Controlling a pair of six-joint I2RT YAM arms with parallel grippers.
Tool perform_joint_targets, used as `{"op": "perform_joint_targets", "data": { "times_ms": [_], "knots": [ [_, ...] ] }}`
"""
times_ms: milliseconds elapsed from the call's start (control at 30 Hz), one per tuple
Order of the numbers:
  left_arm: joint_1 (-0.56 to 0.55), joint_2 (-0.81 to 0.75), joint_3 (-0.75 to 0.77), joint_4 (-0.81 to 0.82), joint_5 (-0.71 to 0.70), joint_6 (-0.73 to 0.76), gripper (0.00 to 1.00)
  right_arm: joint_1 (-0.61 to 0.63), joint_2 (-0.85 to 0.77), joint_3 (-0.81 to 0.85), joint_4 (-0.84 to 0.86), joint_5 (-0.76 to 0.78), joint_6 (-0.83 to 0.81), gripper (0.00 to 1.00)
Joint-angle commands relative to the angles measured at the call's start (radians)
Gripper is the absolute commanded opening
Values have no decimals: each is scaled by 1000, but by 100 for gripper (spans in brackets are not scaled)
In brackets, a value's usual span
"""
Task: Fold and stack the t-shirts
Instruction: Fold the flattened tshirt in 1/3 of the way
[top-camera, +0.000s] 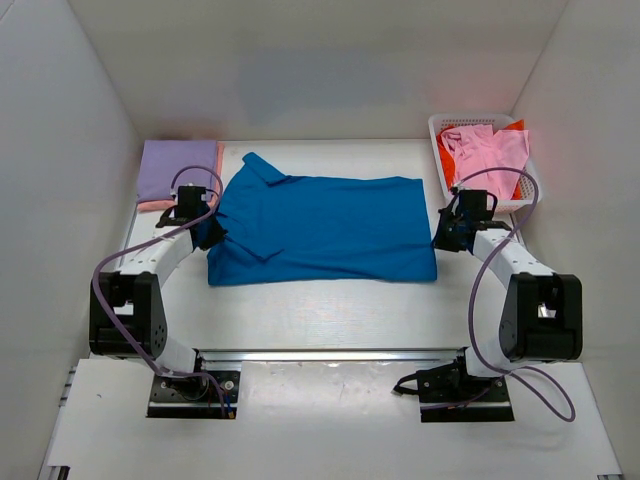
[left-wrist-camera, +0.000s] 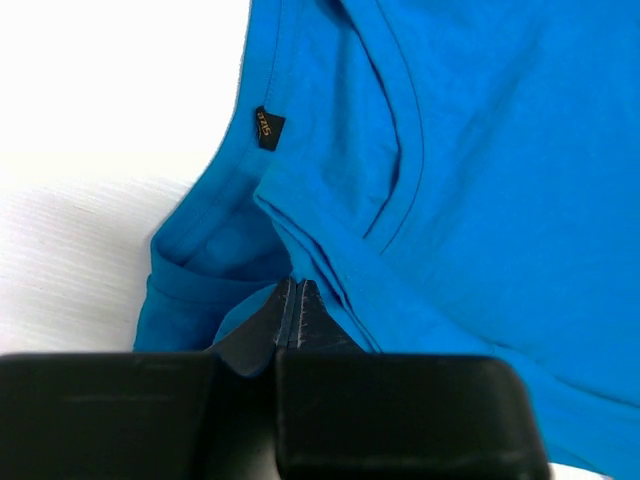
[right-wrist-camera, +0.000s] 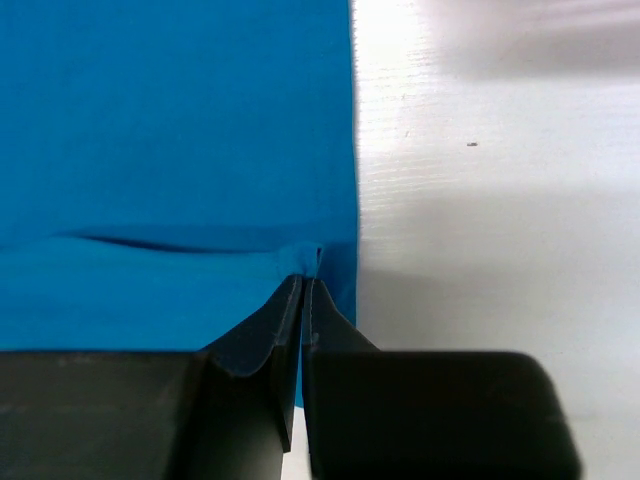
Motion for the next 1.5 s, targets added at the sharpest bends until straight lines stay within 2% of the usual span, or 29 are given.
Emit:
{"op": "perform_joint_targets", "data": {
  "times_ms": [0, 633, 667, 700, 767, 800, 833, 867, 933, 1033, 1200, 1333, 1467],
  "knots": [
    [3, -49, 36, -5, 8, 2, 0, -4, -45, 34, 6, 7, -10, 0],
    [6, 3, 84, 14, 0, 10, 0, -28, 49, 77, 26, -5, -43, 0],
    [6, 14, 93, 14, 0, 23, 4, -25, 55, 92, 24, -5, -43, 0],
    [10, 29, 108, 11, 6, 21, 16, -21, 70, 101, 24, -1, -45, 5],
    [12, 45, 128, -18, 5, 24, 33, -13, 84, 121, 10, 27, -50, 20],
    [13, 42, 131, -15, 5, 24, 39, -5, 89, 132, -6, 38, -54, 38],
    [10, 36, 125, -26, -10, 25, 40, 1, 89, 144, -14, 62, -54, 47],
    [10, 30, 121, -34, -15, 22, 40, 10, 87, 140, -32, 87, -57, 49],
    [-11, -10, 76, -52, -26, 19, 37, 16, 60, 135, -49, 116, -56, 47],
    [-46, -64, 6, -54, -41, 10, 35, 54, 26, 92, -34, 96, -42, 27],
    [-95, -56, -63, -35, -81, -9, 34, 100, 46, 49, -10, 33, -10, 21],
    [-161, 22, -25, -58, -153, -6, 34, 146, 119, 75, -2, 29, 12, 17],
    [-217, 118, 27, -112, -227, 8, 37, 166, 205, 111, -54, 26, 24, 22]
  ]
}}
